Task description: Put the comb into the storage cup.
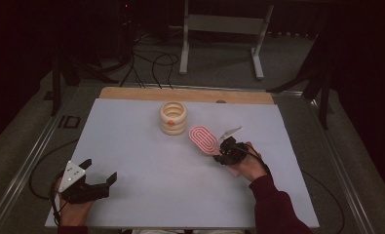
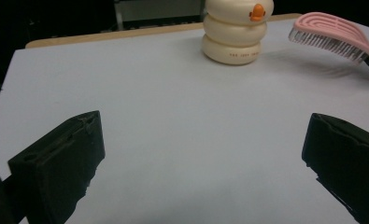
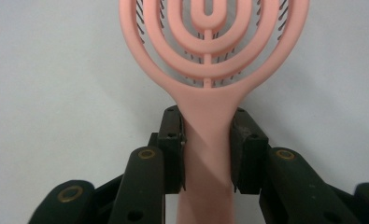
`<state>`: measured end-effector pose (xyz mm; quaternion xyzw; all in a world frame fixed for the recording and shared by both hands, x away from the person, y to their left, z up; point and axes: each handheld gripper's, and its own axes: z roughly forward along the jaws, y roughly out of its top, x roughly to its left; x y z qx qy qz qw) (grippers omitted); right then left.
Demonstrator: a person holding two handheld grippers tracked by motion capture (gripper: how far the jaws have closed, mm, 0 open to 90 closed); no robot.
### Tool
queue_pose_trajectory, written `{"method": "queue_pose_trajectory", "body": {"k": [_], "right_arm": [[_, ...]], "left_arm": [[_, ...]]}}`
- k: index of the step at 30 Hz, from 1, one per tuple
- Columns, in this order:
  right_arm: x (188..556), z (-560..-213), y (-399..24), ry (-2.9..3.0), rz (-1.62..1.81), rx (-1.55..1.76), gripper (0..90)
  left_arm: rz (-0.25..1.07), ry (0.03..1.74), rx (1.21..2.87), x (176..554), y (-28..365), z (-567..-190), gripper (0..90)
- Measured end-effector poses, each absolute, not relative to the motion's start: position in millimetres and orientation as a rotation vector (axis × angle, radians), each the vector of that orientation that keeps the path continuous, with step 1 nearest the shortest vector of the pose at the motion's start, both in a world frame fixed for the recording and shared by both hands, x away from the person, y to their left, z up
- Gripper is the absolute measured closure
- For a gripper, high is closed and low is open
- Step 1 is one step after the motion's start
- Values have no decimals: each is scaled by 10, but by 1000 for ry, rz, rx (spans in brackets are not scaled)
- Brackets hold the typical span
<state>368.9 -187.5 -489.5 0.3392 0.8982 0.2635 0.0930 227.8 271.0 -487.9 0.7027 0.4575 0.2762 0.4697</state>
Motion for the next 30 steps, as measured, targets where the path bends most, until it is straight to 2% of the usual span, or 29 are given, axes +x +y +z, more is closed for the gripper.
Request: {"method": "queue_pose_trajectory", "body": {"k": [12, 30], "right_arm": [[3572, -4733, -1947, 2582, 904, 1010, 701], [3482, -4633, -1895, 2525, 993, 982, 700]], "left_arm": [[662, 1146, 1689, 2298, 2729, -4809, 0], [635, 1138, 1722, 2416, 2632, -4669, 0]]}}
